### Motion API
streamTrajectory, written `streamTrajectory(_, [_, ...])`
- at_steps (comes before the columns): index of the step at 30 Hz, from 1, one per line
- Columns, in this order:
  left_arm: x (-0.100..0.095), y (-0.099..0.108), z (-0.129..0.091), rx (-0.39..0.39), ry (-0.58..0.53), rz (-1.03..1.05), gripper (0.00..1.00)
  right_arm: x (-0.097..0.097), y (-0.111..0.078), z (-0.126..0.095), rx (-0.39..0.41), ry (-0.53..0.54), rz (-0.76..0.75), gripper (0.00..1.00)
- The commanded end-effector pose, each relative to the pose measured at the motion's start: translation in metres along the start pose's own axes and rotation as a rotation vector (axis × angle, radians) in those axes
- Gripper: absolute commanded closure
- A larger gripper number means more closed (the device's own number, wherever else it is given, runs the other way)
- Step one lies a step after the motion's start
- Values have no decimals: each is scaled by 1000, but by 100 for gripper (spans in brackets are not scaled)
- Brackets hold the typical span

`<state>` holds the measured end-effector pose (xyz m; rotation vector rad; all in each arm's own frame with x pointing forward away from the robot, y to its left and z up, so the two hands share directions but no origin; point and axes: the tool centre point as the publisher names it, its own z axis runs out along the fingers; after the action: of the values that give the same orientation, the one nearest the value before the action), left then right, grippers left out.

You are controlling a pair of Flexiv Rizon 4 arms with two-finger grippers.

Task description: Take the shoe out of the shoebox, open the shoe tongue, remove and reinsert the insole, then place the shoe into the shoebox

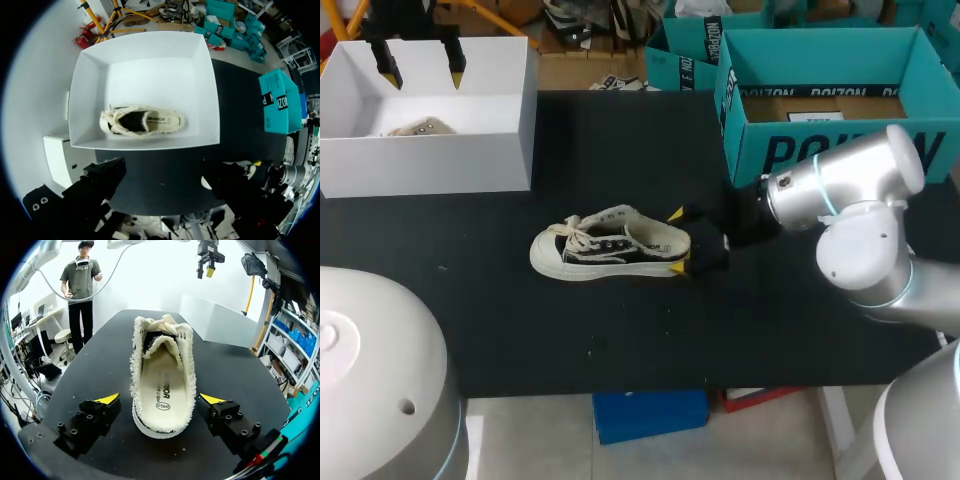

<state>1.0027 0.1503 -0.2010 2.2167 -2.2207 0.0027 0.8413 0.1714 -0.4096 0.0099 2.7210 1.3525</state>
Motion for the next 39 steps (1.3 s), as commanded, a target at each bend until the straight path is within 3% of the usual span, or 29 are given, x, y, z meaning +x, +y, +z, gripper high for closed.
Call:
streamTrajectory(1, [0,1,-1,-1,-2,-1,0,-3,-1,9,-6,4,1,0])
streamTrajectory(30, [0,1,-1,-1,-2,-1,0,-4,-10,31,-23,41,43,0])
streamTrajectory(31, [0,1,-1,-1,-2,-1,0,-4,-10,32,-29,53,44,84])
streamTrajectory(32, [0,1,-1,-1,-2,-1,0,-4,-10,33,-51,57,38,100])
streamTrajectory(39, [0,1,-1,-1,-2,-1,0,-4,-10,33,-51,57,38,100])
